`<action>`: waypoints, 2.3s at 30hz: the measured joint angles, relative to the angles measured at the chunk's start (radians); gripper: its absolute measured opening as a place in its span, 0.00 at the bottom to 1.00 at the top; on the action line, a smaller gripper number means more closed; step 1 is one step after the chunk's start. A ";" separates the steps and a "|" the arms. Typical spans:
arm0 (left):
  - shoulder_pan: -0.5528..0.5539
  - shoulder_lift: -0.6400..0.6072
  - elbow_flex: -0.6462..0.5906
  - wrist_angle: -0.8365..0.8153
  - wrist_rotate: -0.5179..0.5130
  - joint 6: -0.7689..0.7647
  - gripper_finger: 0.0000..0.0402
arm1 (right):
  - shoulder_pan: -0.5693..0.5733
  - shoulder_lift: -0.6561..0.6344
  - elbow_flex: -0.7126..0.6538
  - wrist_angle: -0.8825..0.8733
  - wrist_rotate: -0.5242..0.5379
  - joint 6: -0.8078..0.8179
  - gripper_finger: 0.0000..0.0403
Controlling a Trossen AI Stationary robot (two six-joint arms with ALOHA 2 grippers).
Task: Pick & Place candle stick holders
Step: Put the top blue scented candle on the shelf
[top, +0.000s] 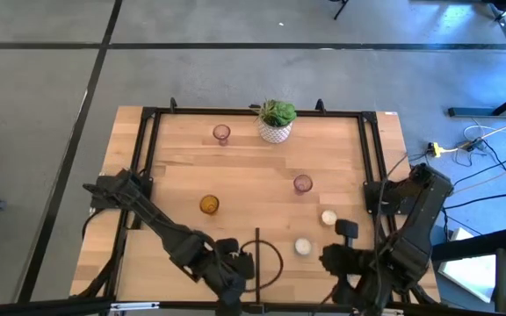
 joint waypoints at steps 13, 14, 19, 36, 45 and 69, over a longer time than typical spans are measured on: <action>0.021 -0.001 0.030 -0.078 0.018 -0.004 0.00 | 0.008 -0.009 -0.064 0.144 0.046 -0.066 0.01; 0.021 0.000 0.030 -0.078 0.018 -0.006 0.00 | 0.010 -0.020 -0.088 0.186 0.081 -0.080 0.01; 0.019 0.000 0.030 -0.078 0.023 -0.029 0.00 | 0.025 -0.133 -0.362 0.563 0.230 -0.130 0.01; 0.053 0.000 0.030 -0.217 0.144 0.040 0.00 | 0.022 -0.345 -0.838 1.284 0.198 -0.238 0.01; 0.045 0.013 0.030 -0.186 0.196 0.046 0.00 | 0.019 -0.371 -0.837 1.212 0.196 -0.227 0.01; -0.028 0.065 0.032 -0.322 0.219 -0.005 0.00 | 0.004 -0.379 -0.837 1.180 0.196 -0.216 0.01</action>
